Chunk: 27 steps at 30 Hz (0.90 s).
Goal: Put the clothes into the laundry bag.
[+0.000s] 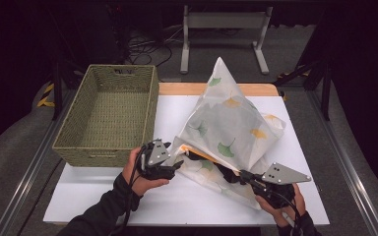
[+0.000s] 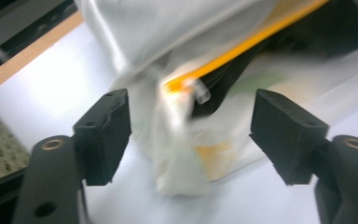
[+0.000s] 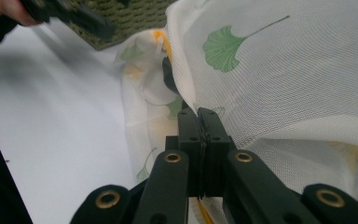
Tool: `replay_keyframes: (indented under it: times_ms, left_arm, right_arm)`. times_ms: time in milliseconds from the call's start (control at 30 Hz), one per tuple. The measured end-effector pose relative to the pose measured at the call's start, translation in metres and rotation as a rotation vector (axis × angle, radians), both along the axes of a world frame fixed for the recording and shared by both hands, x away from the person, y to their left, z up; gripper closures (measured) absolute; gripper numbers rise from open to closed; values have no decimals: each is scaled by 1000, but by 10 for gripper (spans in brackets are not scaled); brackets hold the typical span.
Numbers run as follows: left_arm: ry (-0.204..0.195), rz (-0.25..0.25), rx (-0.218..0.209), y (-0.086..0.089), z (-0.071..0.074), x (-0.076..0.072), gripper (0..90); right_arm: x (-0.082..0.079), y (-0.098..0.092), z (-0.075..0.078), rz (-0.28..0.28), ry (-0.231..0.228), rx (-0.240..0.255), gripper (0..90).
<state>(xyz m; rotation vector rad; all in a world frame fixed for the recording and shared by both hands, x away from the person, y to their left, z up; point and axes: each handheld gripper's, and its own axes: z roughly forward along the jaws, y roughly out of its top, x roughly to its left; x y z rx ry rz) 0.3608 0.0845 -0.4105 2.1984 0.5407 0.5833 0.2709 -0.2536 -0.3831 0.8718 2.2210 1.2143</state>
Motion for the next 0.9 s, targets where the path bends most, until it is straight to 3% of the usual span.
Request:
replay_keyframes:
  times_ms: [67,133,167,367,433,533,667,800,900]
  left_arm:
    - [45,-16,8,-7,-7,6,296]
    - [60,-24,28,-12,-11,10,396]
    - [76,-27,31,-14,-13,12,396]
    - [136,-67,65,-15,-19,21,843]
    - [150,-91,91,-14,-19,19,876]
    - [130,-90,94,-5,-14,13,887]
    - [148,-100,54,20,-8,1,889]
    - [158,-67,-17,56,-6,-17,890]
    - [170,-50,-38,71,-6,-24,890]
  right_arm:
    - [-3,-3,4,-1,-8,16,895]
    - [-4,-4,5,-4,-14,17,895]
    - [-5,-7,6,-7,-22,22,895]
    - [-6,-16,9,-27,-29,51,894]
    - [-6,-16,9,-31,-27,52,894]
    - [-5,-13,7,-20,-28,49,894]
    - [-3,-4,4,0,-21,34,894]
    - [0,8,1,25,-13,21,893]
    - [4,20,0,41,-16,-6,893]
